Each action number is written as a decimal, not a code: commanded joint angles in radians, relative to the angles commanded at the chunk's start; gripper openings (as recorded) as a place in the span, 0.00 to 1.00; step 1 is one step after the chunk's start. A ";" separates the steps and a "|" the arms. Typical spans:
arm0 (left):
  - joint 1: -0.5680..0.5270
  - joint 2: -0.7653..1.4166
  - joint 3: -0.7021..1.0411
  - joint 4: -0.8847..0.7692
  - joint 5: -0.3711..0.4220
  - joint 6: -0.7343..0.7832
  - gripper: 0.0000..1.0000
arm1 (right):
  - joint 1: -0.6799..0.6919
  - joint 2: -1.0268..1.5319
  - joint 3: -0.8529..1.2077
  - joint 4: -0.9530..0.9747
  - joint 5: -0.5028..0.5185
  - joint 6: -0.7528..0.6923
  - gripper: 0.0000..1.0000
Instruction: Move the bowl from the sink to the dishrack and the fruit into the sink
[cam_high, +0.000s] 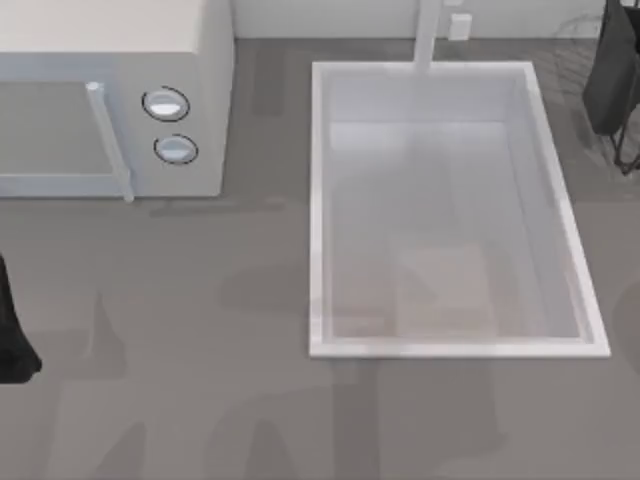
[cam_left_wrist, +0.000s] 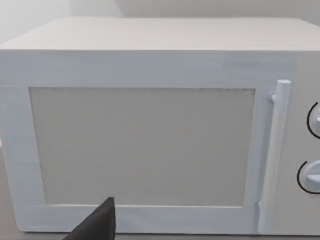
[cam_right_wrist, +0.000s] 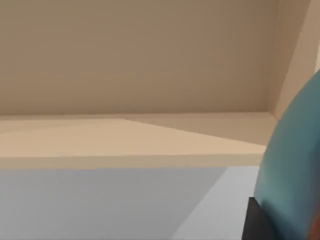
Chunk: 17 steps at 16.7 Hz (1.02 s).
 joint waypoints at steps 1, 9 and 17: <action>0.000 0.000 0.000 0.000 0.000 0.000 1.00 | 0.007 0.041 -0.025 0.070 0.009 0.000 0.00; 0.000 0.000 0.000 0.000 0.000 0.000 1.00 | 0.080 0.299 -0.239 0.566 0.076 -0.004 0.00; 0.000 0.000 0.000 0.000 0.000 0.000 1.00 | 0.089 0.321 -0.264 0.604 0.083 -0.005 0.15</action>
